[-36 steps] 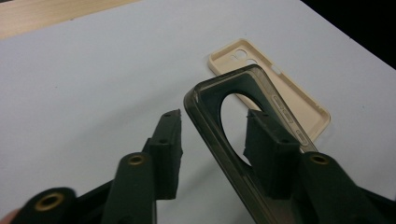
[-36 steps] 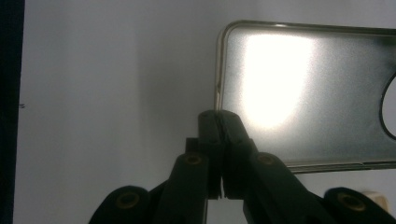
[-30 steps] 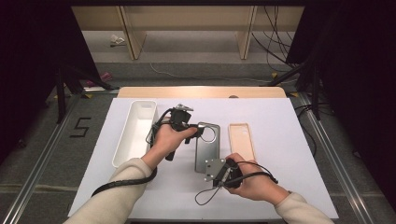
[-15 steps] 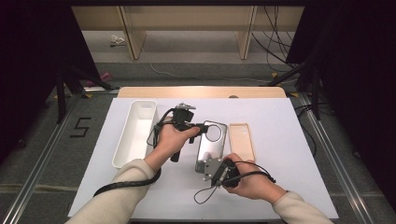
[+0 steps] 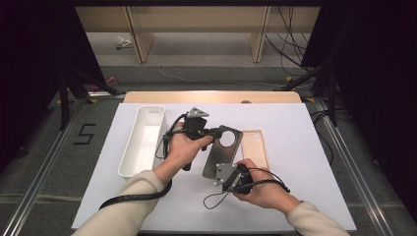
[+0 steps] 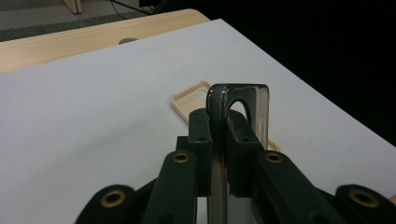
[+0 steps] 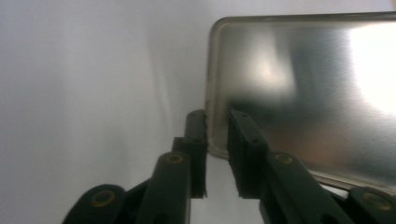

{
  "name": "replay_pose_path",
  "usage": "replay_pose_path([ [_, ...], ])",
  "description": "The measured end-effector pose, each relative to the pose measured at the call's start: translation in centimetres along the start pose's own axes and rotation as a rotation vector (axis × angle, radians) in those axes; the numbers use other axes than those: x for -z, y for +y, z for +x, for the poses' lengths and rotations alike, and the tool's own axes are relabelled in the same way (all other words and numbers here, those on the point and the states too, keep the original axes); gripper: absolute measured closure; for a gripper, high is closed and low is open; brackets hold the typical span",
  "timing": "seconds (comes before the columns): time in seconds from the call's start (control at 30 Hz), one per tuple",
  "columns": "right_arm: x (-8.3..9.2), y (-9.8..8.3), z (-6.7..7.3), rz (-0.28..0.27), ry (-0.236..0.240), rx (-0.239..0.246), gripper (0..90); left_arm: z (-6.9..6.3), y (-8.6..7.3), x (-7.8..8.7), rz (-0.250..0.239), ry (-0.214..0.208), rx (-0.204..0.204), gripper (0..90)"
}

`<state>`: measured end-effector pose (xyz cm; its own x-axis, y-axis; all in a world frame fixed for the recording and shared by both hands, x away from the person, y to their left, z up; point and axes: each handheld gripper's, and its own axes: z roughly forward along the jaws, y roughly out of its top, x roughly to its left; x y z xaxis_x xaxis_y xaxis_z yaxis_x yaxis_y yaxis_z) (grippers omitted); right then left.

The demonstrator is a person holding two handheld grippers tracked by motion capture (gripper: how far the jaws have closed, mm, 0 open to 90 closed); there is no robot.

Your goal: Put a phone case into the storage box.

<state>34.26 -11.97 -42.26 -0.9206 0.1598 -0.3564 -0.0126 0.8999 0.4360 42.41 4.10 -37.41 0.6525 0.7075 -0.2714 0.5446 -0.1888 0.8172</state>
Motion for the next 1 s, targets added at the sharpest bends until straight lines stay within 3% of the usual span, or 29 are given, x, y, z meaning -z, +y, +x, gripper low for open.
replay_pose_path([
  [0.1, 0.2, -0.3, -0.4, -0.025, -0.036, -0.035, 58.8, 0.2, -0.1, 0.1, -0.012, 0.012, -0.027, 82.0],
  [0.17, 0.3, -0.5, -0.5, -0.043, -0.041, -0.056, 52.3, 0.4, -0.1, 0.2, -0.023, 0.023, -0.044, 82.0],
  [0.23, 0.4, -0.8, -0.8, -0.063, -0.075, -0.064, 44.8, 0.6, -0.1, 0.3, -0.028, 0.029, -0.047, 81.9],
  [0.33, 0.5, -1.3, -1.1, -0.084, -0.095, -0.120, 38.5, 0.8, -0.1, 0.7, -0.036, 0.046, -0.069, 81.9],
  [0.6, 0.9, -2.5, -1.6, -0.124, -0.154, -0.216, 29.9, 1.7, -0.3, 1.7, -0.070, 0.080, -0.093, 81.8],
  [0.77, 0.9, -3.0, -1.8, -0.131, -0.162, -0.253, 28.0, 2.1, -0.4, 2.2, -0.082, 0.096, -0.117, 81.8],
  [1.0, 1.3, -3.8, -2.3, -0.142, -0.179, -0.310, 25.8, 2.8, -0.5, 3.0, -0.106, 0.103, -0.120, 81.8],
])
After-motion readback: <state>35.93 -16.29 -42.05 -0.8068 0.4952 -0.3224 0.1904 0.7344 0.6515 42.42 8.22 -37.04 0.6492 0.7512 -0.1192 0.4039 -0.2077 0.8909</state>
